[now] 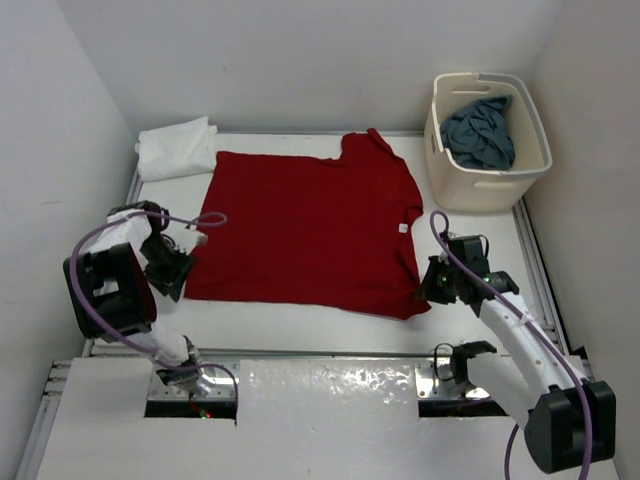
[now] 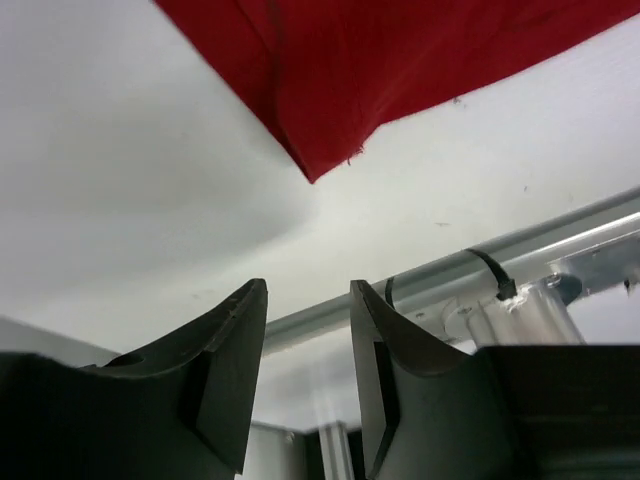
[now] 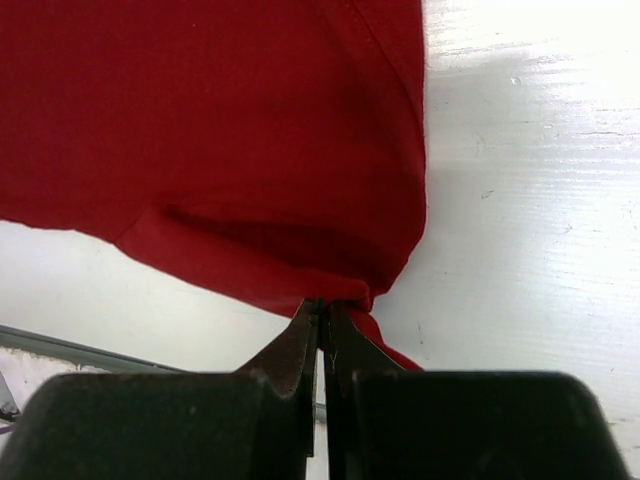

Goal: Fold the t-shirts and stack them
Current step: Flatten out the tshirt

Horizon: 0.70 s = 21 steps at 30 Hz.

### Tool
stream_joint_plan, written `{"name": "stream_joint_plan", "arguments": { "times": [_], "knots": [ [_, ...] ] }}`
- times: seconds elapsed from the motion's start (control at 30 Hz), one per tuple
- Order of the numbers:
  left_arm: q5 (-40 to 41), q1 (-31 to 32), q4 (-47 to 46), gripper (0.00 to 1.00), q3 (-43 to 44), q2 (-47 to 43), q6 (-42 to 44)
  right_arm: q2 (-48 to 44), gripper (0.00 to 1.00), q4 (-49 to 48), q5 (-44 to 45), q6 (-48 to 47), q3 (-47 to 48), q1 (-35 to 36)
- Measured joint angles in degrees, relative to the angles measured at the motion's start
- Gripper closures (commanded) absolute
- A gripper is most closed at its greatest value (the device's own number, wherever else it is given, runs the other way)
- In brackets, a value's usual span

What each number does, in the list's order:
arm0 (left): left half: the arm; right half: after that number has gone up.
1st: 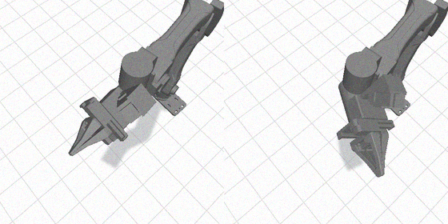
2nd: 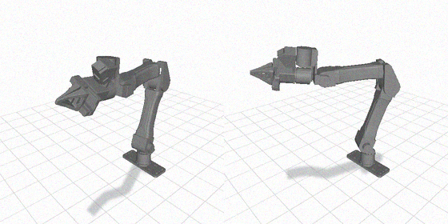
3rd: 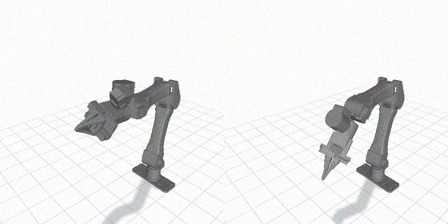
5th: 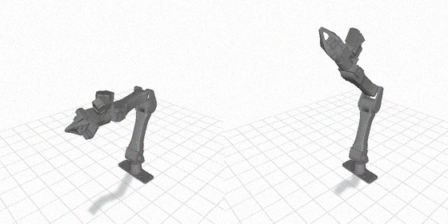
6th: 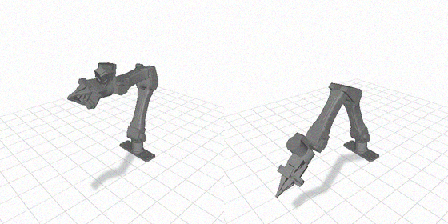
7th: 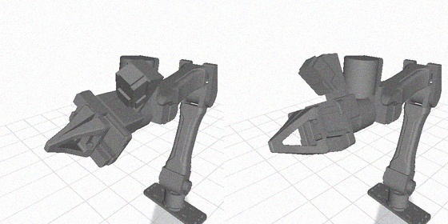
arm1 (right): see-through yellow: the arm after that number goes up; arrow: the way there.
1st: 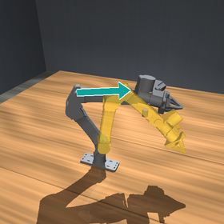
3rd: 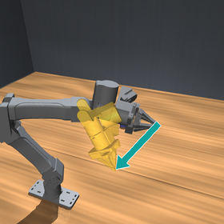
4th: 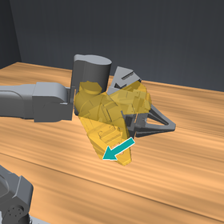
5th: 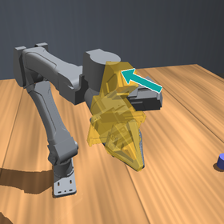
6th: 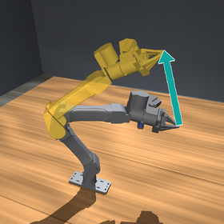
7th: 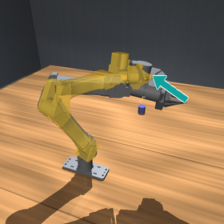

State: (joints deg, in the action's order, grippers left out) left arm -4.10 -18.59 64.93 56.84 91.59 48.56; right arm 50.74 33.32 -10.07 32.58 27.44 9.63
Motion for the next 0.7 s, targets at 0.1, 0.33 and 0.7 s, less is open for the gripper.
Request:
{"name": "stream_joint_plan", "arguments": {
  "times": [0.1,0.33,0.7],
  "knots": [
    [-2.6,0.2,-2.4,0.56,0.9,-4.4,-0.9,0.5,1.0,-0.3,0.0,0.0,0.0,0.1],
    [-7.4,0.6,-12.7,0.51,-1.7,-5.6,-3.3,0.7,1.0,-1.5,0.0,0.0,-0.2,0.3],
    [-13.9,5.9,-24.6,0.51,-15.5,-24.4,24.4,4.6,1.0,-2.9,-0.5,-0.3,-0.9,0.3]
  ]
}}
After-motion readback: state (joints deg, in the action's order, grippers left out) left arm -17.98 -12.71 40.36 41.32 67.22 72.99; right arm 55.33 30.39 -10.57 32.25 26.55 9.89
